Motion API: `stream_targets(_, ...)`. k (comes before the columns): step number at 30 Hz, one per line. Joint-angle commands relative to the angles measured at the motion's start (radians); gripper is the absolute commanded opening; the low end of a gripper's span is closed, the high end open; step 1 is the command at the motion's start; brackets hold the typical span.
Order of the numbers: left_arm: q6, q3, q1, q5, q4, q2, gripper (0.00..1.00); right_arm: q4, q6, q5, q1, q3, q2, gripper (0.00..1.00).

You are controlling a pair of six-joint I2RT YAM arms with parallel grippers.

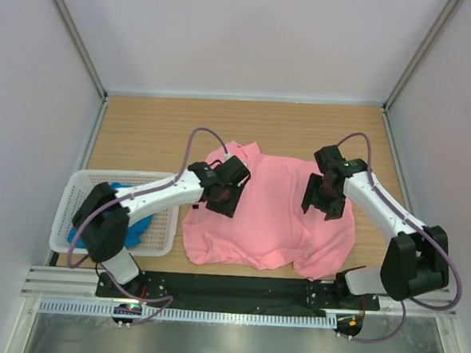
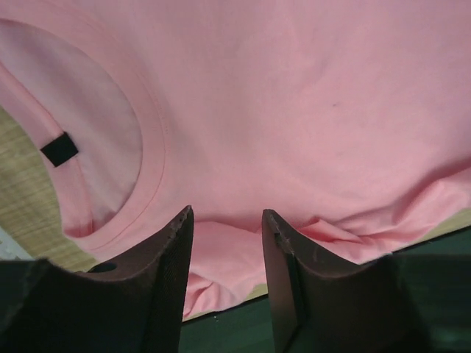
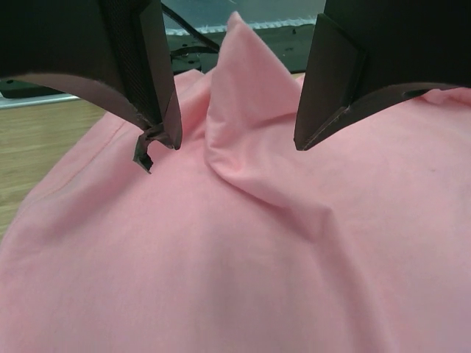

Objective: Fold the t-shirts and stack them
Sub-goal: Flatten the tshirt out

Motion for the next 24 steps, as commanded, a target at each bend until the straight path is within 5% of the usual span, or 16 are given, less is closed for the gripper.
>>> stream_targets(1,0.017,0.029,0.03,0.058,-0.017,0.129,0.41,0.096,-0.011,0.028,-0.007,-0.018,0.083,0.7)
stream_targets(14,0.098,0.357,0.245,0.097,-0.109,0.562,0.38,0.267,-0.046,0.044,-0.054,0.097,0.421,0.77)
stream_targets(18,0.124,0.517,0.287,0.078,-0.101,0.674,0.4,0.302,-0.081,0.073,-0.079,0.223,0.601,0.77)
stream_targets(24,0.166,0.929,0.359,0.044,-0.232,0.831,0.46,0.178,-0.204,0.131,-0.123,0.63,0.818,0.79)
